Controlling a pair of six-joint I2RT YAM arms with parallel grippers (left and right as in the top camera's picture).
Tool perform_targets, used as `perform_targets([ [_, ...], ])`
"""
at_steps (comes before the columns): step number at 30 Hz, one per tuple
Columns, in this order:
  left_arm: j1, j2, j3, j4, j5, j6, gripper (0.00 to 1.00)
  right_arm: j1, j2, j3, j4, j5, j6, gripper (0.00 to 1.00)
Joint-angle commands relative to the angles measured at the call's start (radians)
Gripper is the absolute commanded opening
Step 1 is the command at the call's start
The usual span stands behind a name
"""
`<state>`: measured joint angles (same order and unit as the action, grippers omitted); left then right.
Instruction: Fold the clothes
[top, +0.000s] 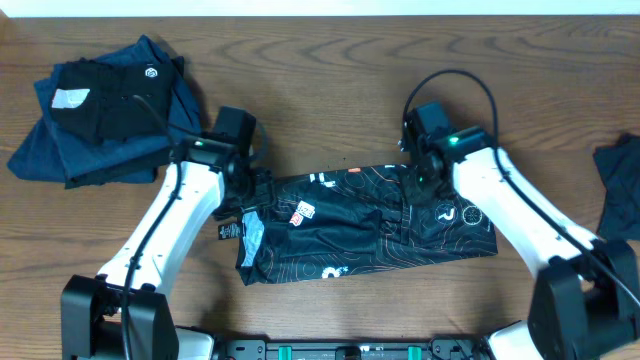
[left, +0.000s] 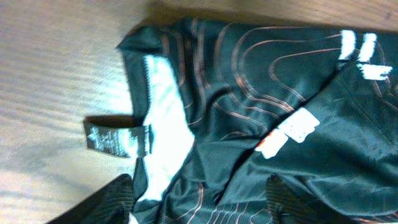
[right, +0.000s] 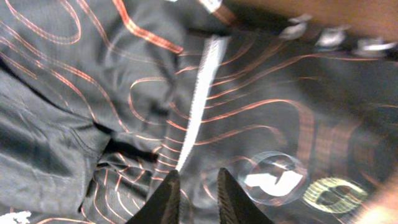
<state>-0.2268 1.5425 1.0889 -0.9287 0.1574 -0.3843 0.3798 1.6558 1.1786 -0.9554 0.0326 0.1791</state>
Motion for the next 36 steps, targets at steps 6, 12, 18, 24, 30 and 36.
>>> perform_targets([
  [6,0.027,-0.010,-0.032,-0.026,0.007,0.051,0.85,-0.074,-0.055,0.052,-0.087,0.110,0.068,0.21],
  [12,0.029,0.012,-0.138,0.047,0.007,0.061,0.86,-0.115,-0.055,0.051,-0.104,0.109,0.076,0.21],
  [18,0.031,0.042,-0.217,0.138,0.007,0.070,0.86,-0.115,-0.055,0.051,-0.112,0.105,0.076,0.21],
  [24,0.031,0.088,-0.239,0.180,0.061,0.077,0.87,-0.115,-0.055,0.051,-0.112,0.093,0.076,0.21],
  [30,0.031,0.172,-0.254,0.245,0.116,0.077,0.87,-0.115,-0.055,0.051,-0.112,0.090,0.076,0.21],
  [36,0.031,0.200,-0.254,0.255,0.201,0.077,0.46,-0.115,-0.055,0.051,-0.112,0.090,0.076,0.21],
])
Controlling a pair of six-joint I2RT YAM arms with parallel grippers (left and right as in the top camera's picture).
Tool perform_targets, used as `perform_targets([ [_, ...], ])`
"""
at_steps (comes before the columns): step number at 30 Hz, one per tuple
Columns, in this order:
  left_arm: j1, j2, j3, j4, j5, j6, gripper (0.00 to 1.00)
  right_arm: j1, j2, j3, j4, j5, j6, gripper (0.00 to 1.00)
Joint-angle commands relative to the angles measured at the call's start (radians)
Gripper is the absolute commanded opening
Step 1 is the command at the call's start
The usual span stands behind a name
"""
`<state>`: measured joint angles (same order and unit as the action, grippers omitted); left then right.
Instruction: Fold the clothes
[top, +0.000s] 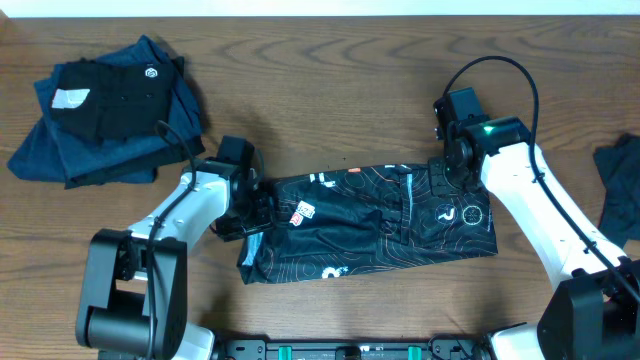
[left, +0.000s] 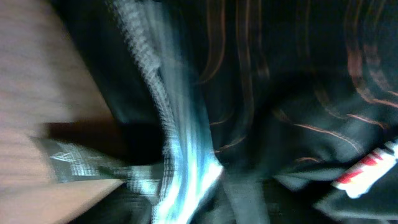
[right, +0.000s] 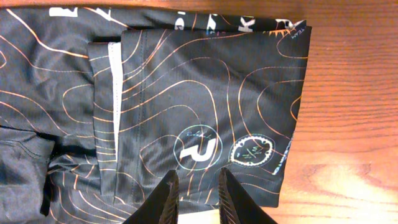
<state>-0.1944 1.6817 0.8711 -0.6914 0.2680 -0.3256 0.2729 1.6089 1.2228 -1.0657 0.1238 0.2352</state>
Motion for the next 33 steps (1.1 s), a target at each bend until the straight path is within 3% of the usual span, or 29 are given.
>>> perform_targets([
  [1,-0.001,0.057,-0.035,0.019,0.090,0.019,0.42,-0.008,-0.008,0.007,-0.001,0.000,0.019,0.21],
  [4,-0.001,0.048,-0.028,0.020,0.090,0.041,0.22,-0.008,-0.008,0.007,-0.002,-0.001,0.019,0.21],
  [8,0.003,0.031,-0.008,0.019,0.082,0.053,0.06,-0.008,-0.008,0.007,-0.004,0.000,0.019,0.21],
  [22,0.213,-0.096,0.081,-0.045,0.008,0.105,0.06,-0.028,-0.008,0.007,-0.007,0.012,0.019,0.21],
  [33,0.382,-0.096,0.274,-0.064,0.007,0.128,0.06,-0.181,-0.008,0.008,-0.035,0.034,-0.022,0.21],
])
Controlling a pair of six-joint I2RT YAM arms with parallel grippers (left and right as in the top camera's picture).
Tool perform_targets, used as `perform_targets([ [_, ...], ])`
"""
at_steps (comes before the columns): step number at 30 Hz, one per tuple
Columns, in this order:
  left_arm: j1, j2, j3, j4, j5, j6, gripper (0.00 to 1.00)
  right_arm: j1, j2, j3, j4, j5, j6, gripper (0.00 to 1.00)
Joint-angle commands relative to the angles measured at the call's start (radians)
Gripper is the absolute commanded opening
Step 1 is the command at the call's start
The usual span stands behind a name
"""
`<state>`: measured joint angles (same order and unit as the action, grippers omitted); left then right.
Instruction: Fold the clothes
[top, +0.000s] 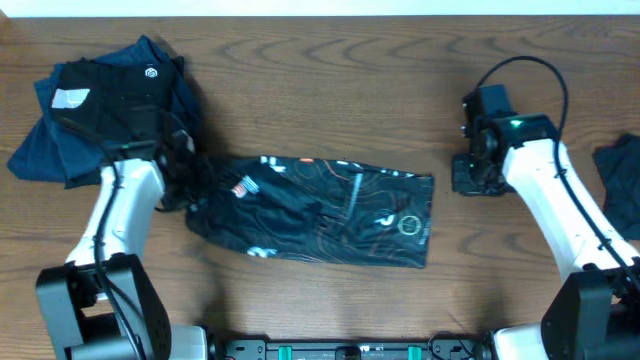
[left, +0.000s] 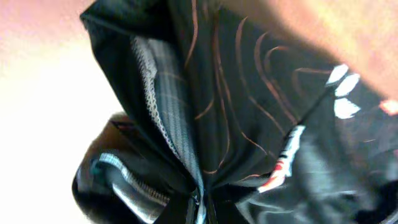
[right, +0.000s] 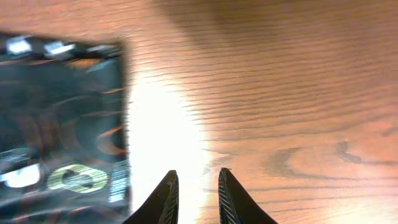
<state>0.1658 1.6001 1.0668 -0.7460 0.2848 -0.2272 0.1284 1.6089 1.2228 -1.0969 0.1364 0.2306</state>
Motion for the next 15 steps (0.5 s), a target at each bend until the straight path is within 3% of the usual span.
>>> perform_targets([
  [1,0.025,-0.014,0.101,-0.018,-0.009,0.029,0.06,-0.048,-0.008,0.008,-0.005,0.021,-0.023,0.21],
  [7,-0.035,-0.014,0.179,-0.110,0.064,0.029,0.06,-0.089,-0.008,0.008,-0.010,0.017,-0.027,0.21],
  [15,-0.278,-0.014,0.179,-0.135,0.151,-0.029,0.06,-0.088,-0.008,0.007,-0.011,0.012,-0.027,0.21],
])
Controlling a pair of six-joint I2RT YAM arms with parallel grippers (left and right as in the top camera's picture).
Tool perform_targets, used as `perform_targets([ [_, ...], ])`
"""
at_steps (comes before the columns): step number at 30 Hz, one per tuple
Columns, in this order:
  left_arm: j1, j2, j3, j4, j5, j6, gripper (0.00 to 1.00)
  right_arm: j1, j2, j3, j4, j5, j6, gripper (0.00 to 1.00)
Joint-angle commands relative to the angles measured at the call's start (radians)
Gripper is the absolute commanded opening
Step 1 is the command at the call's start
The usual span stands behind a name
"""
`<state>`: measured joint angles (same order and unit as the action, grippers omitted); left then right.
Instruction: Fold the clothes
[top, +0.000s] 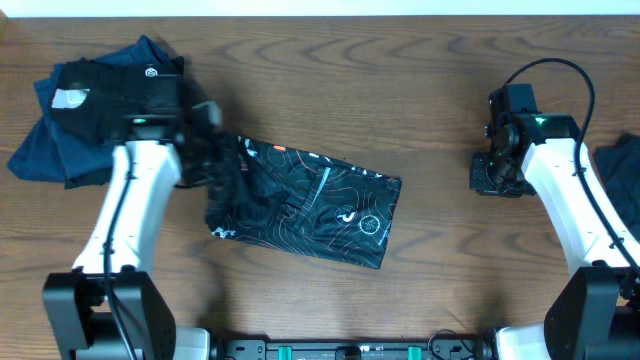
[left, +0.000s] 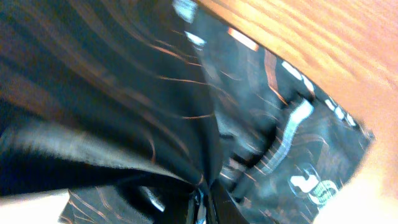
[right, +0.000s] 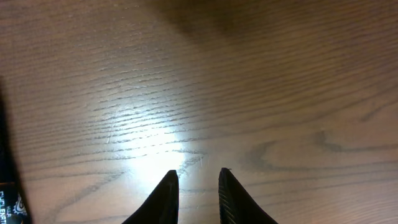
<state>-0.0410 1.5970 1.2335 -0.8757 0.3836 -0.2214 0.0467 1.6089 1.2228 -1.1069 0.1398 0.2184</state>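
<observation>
A folded black jersey with thin orange contour lines and white logos (top: 305, 212) lies slanted on the table, its left end lifted. My left gripper (top: 215, 165) is shut on that bunched left end; in the left wrist view the fabric (left: 186, 112) fills the frame and is pinched at the gripper (left: 204, 208). My right gripper (top: 495, 175) stands open over bare wood at the right, nothing between its fingers (right: 168, 196). A sliver of the jersey (right: 9, 186) shows at the right wrist view's left edge.
A pile of dark blue and black clothes (top: 95, 110) sits at the back left, just beyond my left arm. Another dark blue garment (top: 620, 190) lies at the right edge. The wooden table (top: 440, 290) surrounds them.
The left gripper, still shut on the jersey's left end, has turned it so the jersey now lies slanted and a little further left. The right gripper has moved slightly right, further from the jersey.
At first both grippers were low on the jersey at the table's middle, left at its tagged end, right near its middle. Then the right gripper stood off its right end. Then the left was shut on the jersey, shifted leftward; now it lies slanted near the pile.
</observation>
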Motion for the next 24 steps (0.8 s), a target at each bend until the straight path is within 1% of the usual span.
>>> perform_targets([
  [1,-0.104,-0.011,0.013,-0.005,0.052,-0.047,0.06,-0.006,-0.008,0.007,-0.001,0.006,-0.015,0.21],
  [5,-0.233,-0.011,0.013,-0.002,0.051,-0.091,0.06,-0.006,-0.008,0.007,-0.006,0.006,-0.018,0.21],
  [9,-0.337,-0.011,0.013,-0.001,0.050,-0.096,0.06,-0.006,-0.008,0.007,-0.010,0.005,-0.033,0.22],
  [12,-0.398,-0.010,0.012,0.016,0.050,-0.122,0.06,-0.006,-0.008,0.007,-0.010,-0.002,-0.034,0.21],
  [17,-0.469,-0.009,0.012,0.042,0.021,-0.158,0.06,-0.006,-0.008,0.007,-0.014,-0.022,-0.044,0.21],
  [20,-0.496,-0.009,0.012,0.048,0.020,-0.164,0.06,-0.006,-0.008,0.007,-0.016,-0.024,-0.045,0.21],
  [24,-0.521,-0.009,0.012,0.071,0.020,-0.204,0.06,-0.006,-0.008,0.007,-0.026,-0.026,-0.044,0.21],
])
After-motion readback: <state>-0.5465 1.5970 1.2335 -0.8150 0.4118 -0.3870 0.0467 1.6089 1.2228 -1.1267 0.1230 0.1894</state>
